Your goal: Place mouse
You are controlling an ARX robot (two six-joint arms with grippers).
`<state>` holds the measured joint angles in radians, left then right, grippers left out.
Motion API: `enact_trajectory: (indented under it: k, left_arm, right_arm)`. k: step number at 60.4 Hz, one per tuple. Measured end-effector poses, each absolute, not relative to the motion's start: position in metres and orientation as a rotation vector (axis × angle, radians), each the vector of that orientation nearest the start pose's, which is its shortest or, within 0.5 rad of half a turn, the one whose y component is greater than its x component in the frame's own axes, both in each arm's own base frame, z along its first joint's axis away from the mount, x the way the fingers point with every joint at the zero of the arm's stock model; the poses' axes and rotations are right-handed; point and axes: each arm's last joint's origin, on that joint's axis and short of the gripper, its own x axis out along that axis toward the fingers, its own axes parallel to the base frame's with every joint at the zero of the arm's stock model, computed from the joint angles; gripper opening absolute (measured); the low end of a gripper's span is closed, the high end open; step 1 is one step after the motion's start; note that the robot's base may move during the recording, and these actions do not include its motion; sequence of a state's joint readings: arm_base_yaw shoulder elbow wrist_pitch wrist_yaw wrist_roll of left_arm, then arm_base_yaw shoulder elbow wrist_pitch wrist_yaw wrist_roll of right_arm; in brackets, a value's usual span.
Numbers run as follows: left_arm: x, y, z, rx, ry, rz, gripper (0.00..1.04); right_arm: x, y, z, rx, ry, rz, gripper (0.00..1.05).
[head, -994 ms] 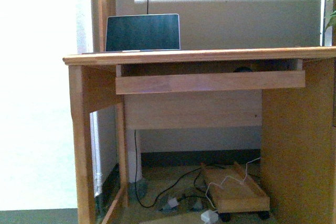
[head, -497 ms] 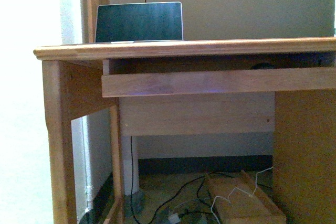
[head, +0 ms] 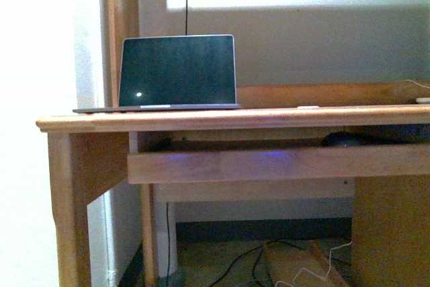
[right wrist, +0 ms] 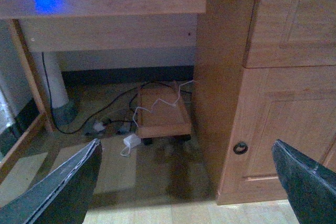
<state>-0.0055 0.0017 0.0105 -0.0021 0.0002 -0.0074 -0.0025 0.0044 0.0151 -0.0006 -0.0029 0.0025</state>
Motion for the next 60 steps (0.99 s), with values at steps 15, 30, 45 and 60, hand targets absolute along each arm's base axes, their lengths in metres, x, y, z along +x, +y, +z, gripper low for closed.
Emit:
enact_trajectory:
  k: [15,30,45,60]
  left_arm:
    - [0.097,-0.001,0.167,-0.007,-0.007,-0.005,0.97]
    - [0.111,-0.002,0.160,-0.148,0.203,-0.160,0.97]
    - [0.172,0.007,0.170,0.148,0.126,-0.179,0.97]
    - [0.259,-0.006,0.157,0.745,0.005,-0.328,0.97]
  right_arm:
    - [0.097,0.000,0.168,0.003,-0.010,0.000,0.97]
    - [0.097,0.000,0.168,0.002,-0.010,0.000,0.97]
    - [0.097,0.000,0.168,0.002,-0.010,0.000,0.97]
    - [0.097,0.000,0.168,0.002,-0.010,0.000,0.97]
